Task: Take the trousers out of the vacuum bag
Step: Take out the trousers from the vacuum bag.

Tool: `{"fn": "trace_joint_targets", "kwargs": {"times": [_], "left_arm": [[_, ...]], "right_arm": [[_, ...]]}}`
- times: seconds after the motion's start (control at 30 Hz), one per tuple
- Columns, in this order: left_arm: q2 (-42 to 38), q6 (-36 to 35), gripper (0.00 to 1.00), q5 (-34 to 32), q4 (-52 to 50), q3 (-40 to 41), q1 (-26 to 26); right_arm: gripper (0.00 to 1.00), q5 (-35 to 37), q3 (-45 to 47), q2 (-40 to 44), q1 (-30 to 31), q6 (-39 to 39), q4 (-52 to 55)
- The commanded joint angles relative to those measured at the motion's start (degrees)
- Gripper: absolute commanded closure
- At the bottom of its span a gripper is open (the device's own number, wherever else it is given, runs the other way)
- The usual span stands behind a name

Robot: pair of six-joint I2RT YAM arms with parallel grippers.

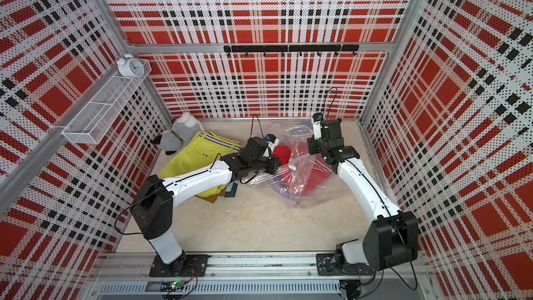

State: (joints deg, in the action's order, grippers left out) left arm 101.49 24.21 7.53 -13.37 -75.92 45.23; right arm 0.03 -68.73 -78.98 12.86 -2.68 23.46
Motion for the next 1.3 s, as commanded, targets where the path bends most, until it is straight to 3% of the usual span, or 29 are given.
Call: {"fn": "trace_joint_targets", "kwargs": {"times": [0.0, 0.17, 0.37, 0.67, 0.8, 1.27], "left_arm": [[1.43, 2.80, 1.00, 2.29, 7.42, 1.07, -0.07], [3.31, 6.90, 0.94, 2.96, 9.60, 2.35, -0.15], [3.13, 13.30, 0.72, 4.15, 14.22, 6.93, -1.42], [4.94, 17.39, 0.61, 5.56, 19.31, 10.67, -1.99], [6.23, 18.48, 0.50, 6.61, 20.37, 10.65, -2.17], [8.94, 22.49, 0.46, 9.10, 24.14, 11.60, -2.52]], "right_arm": [[1.00, -2.18, -1.76, 1.08, -0.38, -0.19, -3.31], [1.00, -2.52, -0.75, 2.13, -0.32, 0.50, -3.46], [1.00, -2.86, -0.10, 2.31, -0.29, 0.76, -3.72], [1.00, -2.76, 0.12, 2.49, -0.30, 0.90, -3.95], [1.00, -2.67, 0.39, 2.69, -0.30, 0.96, -4.00], [1.00, -2.72, 0.95, 2.78, -0.35, 0.80, -4.48]]}}
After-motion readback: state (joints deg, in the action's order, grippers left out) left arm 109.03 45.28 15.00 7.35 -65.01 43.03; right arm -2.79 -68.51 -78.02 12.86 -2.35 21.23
